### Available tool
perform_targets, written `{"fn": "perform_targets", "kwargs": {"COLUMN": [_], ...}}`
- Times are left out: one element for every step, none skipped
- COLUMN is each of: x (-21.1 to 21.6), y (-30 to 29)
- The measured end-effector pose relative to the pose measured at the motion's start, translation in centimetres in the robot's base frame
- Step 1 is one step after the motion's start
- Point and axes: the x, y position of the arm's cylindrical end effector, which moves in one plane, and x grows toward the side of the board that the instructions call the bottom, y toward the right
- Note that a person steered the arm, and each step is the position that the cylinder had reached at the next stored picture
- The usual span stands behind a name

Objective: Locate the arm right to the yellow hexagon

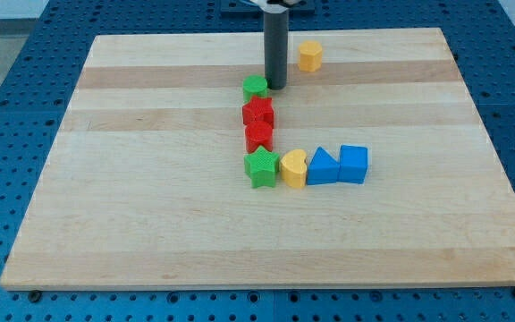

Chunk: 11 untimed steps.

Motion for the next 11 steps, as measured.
{"fn": "perform_targets", "kwargs": {"x": [0.0,0.5,1.3,1.6,1.6,0.5,-1.5,-3.3,-3.8,-5.3,-6.7], "y": [1.6,3.6,5.5,7.3,8.0,8.0,8.0,8.1,9.2,9.4,9.4]}}
